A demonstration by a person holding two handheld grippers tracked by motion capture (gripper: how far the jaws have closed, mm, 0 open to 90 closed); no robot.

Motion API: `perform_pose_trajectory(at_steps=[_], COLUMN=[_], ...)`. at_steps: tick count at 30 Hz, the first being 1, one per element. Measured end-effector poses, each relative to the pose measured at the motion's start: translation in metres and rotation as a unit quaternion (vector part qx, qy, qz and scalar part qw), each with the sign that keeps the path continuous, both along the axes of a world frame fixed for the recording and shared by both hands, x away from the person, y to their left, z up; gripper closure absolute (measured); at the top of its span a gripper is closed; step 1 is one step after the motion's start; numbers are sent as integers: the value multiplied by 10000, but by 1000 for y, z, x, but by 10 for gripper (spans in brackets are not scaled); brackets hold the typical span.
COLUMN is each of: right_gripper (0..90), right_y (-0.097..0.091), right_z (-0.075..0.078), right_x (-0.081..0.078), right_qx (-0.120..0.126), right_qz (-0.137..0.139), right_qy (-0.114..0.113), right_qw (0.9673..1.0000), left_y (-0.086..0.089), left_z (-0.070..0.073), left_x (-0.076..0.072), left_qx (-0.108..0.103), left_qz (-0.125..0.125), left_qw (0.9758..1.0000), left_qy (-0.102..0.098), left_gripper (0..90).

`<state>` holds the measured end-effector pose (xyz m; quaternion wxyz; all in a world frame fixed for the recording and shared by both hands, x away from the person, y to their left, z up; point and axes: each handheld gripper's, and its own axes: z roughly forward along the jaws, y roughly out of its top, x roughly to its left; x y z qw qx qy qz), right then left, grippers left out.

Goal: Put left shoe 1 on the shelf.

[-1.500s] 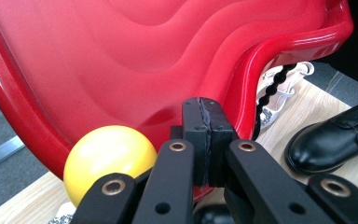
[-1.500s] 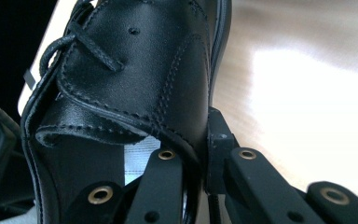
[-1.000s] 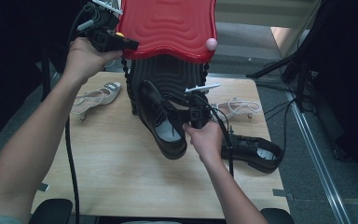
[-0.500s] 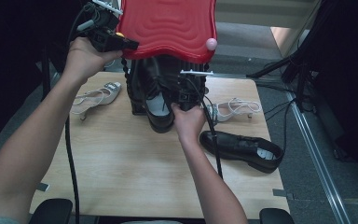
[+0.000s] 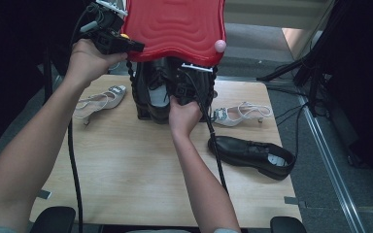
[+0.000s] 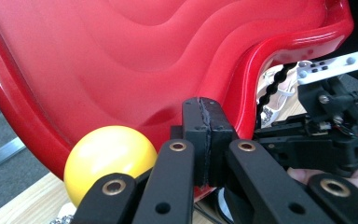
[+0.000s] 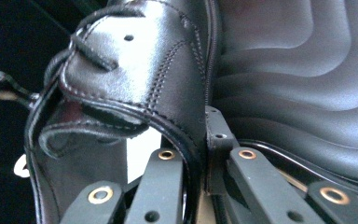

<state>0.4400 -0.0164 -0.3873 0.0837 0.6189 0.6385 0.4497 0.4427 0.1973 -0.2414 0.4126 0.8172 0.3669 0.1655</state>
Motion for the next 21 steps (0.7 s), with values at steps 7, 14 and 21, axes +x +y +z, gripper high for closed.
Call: perform_pose_trajectory(at_steps=[7, 14, 21], right_gripper=[864, 718, 595], right_y=[2, 0, -3], right_z=[-6, -6, -4], right_x=[5, 7, 2], right_qx=[-51, 125, -161], right_qz=[-76, 125, 240], right_qy=[16, 137, 34], right_qw=[10000, 9997, 9996], left_y=[0, 0, -1], left_z=[0, -1, -1], left_x=[0, 0, -1], left_qx=[0, -9, -22], left_qz=[-3, 10, 25], left_qw=[10000, 10000, 10000], left_qy=[-9, -22, -32], left_gripper=[900, 900, 900])
